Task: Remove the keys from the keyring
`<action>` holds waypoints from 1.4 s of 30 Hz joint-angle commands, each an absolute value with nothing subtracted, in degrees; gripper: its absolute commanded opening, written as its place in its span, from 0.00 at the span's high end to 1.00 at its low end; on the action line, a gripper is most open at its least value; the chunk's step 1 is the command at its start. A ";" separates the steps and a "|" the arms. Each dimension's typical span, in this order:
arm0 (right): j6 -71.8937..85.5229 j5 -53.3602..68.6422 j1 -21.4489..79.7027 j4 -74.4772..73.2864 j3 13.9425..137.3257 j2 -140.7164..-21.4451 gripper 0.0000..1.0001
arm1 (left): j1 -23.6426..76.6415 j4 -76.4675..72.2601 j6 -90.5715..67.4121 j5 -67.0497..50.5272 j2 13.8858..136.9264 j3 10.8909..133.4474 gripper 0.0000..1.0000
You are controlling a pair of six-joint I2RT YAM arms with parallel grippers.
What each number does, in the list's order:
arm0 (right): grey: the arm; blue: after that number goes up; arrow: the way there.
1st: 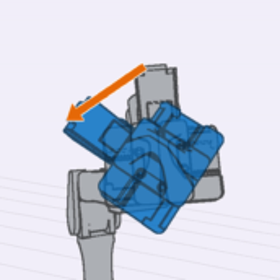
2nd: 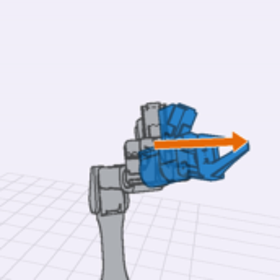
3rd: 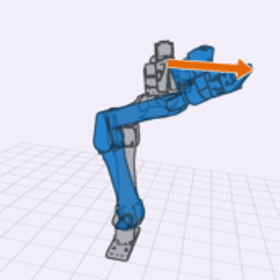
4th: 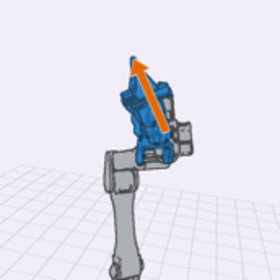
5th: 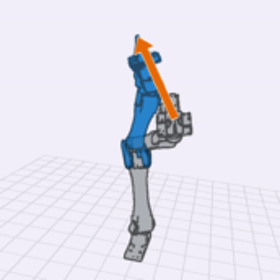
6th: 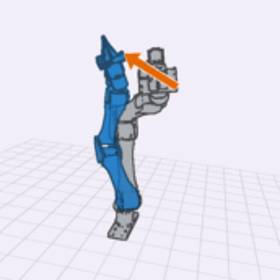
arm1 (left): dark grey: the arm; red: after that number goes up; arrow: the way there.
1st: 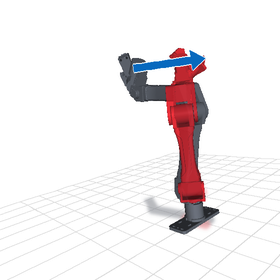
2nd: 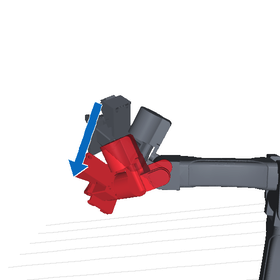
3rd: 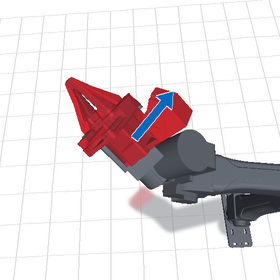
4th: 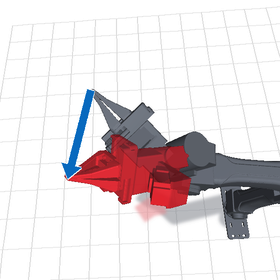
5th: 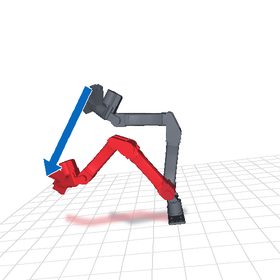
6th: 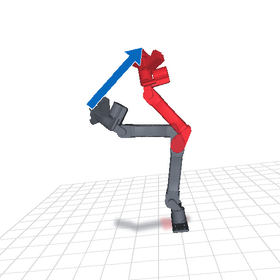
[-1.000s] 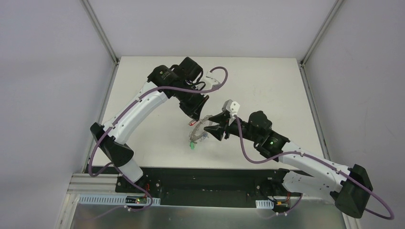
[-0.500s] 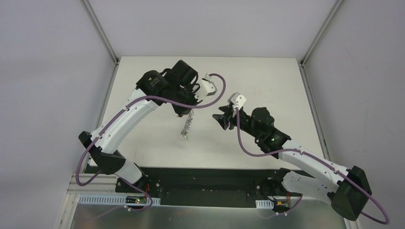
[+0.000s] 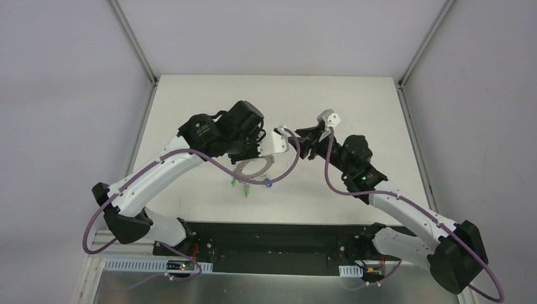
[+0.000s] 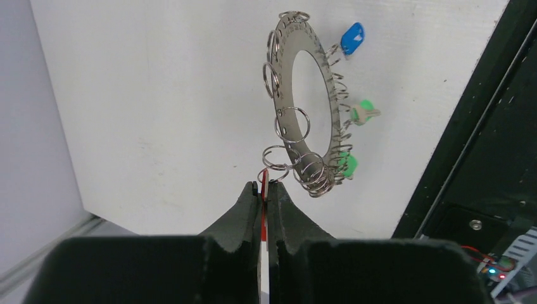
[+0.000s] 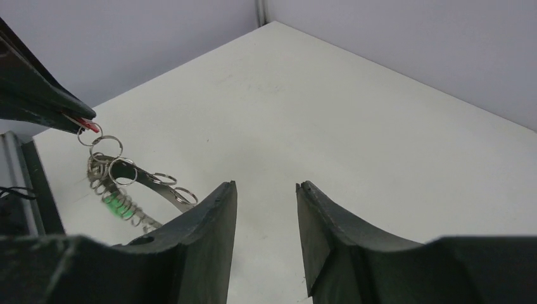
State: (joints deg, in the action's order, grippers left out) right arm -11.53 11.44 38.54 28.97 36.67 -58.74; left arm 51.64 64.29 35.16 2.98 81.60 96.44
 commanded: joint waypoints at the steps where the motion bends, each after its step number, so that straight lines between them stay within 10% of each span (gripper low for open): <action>1: -8.46 25.82 36.07 34.91 38.43 -59.79 0.54 | 53.46 58.25 46.77 -0.25 72.73 91.41 1.00; 18: -1.19 61.04 38.08 47.77 48.98 -74.16 0.58 | 53.61 48.75 60.71 -18.05 60.00 76.96 1.00; 42: -5.88 64.44 42.51 45.13 51.94 -83.04 0.59 | 53.54 45.36 62.99 -16.11 59.75 74.11 1.00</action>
State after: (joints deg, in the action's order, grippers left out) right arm -3.88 61.39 41.80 43.00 49.19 -82.08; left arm 52.95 48.27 61.14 -15.84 60.73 73.82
